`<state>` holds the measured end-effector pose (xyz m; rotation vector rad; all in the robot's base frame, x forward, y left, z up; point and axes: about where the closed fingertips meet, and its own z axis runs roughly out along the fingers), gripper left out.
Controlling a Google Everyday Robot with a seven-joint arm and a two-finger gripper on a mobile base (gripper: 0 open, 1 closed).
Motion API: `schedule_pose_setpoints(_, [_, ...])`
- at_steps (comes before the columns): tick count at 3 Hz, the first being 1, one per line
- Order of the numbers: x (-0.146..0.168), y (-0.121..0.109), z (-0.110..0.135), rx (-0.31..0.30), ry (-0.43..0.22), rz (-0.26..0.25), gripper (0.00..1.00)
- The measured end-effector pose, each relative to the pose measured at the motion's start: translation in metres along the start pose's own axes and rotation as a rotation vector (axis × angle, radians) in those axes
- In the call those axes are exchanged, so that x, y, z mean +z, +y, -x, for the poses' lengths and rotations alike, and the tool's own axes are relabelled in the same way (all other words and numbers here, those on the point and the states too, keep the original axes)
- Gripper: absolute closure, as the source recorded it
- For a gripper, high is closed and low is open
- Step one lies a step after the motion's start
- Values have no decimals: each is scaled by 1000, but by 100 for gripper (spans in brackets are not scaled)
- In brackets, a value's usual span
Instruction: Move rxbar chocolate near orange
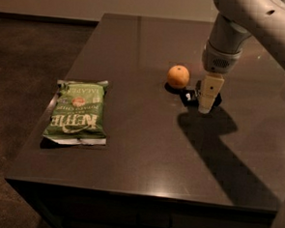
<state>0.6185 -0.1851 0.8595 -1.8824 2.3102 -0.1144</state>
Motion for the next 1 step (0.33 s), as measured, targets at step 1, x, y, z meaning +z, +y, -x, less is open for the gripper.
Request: schedule_pose_setpoints(1, [0, 0, 0, 0, 0, 0, 0])
